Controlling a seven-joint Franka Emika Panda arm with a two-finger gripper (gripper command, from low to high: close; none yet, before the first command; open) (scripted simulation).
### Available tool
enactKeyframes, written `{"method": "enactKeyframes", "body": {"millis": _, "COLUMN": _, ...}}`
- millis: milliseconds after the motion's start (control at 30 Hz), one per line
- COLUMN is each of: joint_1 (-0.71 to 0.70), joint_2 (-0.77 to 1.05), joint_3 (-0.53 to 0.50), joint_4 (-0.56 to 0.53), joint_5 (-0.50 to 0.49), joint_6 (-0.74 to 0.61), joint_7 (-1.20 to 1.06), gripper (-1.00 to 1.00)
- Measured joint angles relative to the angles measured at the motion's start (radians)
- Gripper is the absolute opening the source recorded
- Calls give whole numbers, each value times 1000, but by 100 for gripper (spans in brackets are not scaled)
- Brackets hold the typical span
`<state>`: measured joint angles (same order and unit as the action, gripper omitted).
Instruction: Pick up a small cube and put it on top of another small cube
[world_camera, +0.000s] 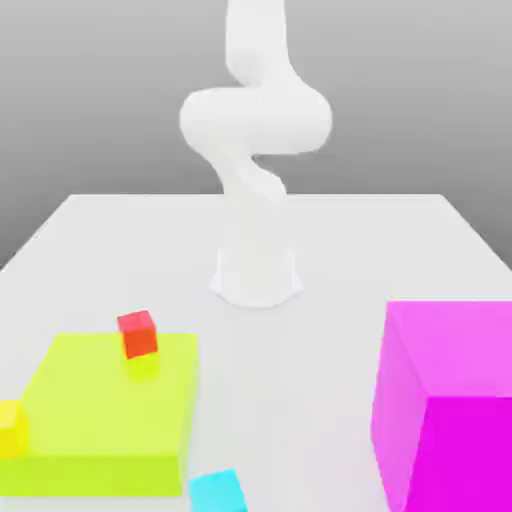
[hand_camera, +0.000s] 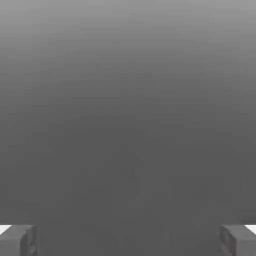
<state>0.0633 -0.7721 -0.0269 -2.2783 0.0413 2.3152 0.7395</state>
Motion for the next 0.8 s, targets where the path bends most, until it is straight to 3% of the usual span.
{"method": "enactKeyframes", "body": {"millis": 300, "joint_1": 289, "joint_2": 162, "joint_3": -118, "joint_4": 35, "joint_5": 157, "joint_6": 96, "joint_7": -355, "gripper": 0}}
{"method": "enactKeyframes", "body": {"millis": 800, "joint_1": 643, "joint_2": 493, "joint_3": -205, "joint_4": -72, "joint_5": 307, "joint_6": 264, "joint_7": -1047, "gripper": 0}}
